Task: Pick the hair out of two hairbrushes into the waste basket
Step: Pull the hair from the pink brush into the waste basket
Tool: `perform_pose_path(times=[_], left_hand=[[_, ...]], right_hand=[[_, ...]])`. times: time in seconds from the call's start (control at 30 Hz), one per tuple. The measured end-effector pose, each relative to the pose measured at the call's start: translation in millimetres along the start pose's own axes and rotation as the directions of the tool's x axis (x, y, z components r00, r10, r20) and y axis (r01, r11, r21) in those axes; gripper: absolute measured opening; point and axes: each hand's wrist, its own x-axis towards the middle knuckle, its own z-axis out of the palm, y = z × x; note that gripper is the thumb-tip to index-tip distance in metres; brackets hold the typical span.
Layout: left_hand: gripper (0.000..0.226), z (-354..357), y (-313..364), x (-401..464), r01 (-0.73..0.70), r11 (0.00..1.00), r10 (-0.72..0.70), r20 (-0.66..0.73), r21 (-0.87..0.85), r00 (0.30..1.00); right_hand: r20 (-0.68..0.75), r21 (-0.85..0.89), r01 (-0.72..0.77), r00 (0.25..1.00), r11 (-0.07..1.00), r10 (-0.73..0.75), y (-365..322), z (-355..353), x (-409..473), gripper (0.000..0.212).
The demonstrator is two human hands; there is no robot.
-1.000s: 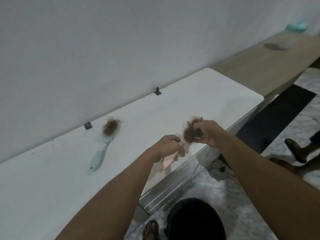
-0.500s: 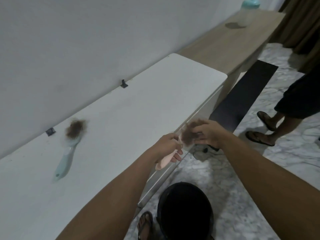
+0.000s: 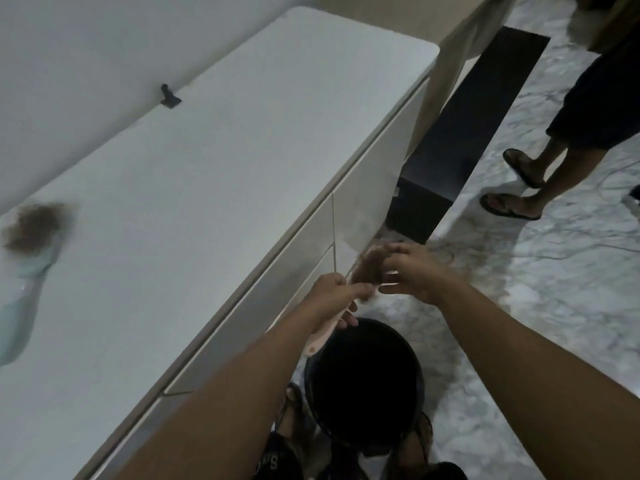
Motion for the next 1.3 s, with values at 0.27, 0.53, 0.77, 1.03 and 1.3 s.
perform_pose_path(times=[0.27,0.53,0.77,1.03,1.3], left_hand=[[0.02,33.9,-99.9,62.1,0.029,0.996,-0.027,-0.029,0.08,0.999],[0.021,56.2,-162.9,79.2,0.009,0.996,-0.006,-0.035,0.094,0.999],[0.029,63.9,-184.5,33.4,-0.022,0.997,0.021,0.01,0.079,1.0],[0.056,62.2,-202.1,-28.4,-0.187,0.975,0.183,0.044,0.118,0.982],[0.034,72.4,-221.3,-63.3,-0.25,0.939,0.272,-0.067,0.236,0.96]], right_hand=[[-0.04,0.049,-0.079,0.996,0.996,0.081,118.4,0.3,63.0,0.043],[-0.092,-0.051,0.034,0.995,0.998,-0.039,195.4,-1.3,74.9,0.037],[-0.156,-0.106,0.172,0.97,0.979,-0.187,222.2,9.8,18.0,0.037],[-0.223,-0.157,0.253,0.932,0.955,-0.284,231.6,15.5,-56.6,0.029],[-0.168,-0.189,0.379,0.896,0.906,-0.41,256.7,25.5,-97.0,0.021]])
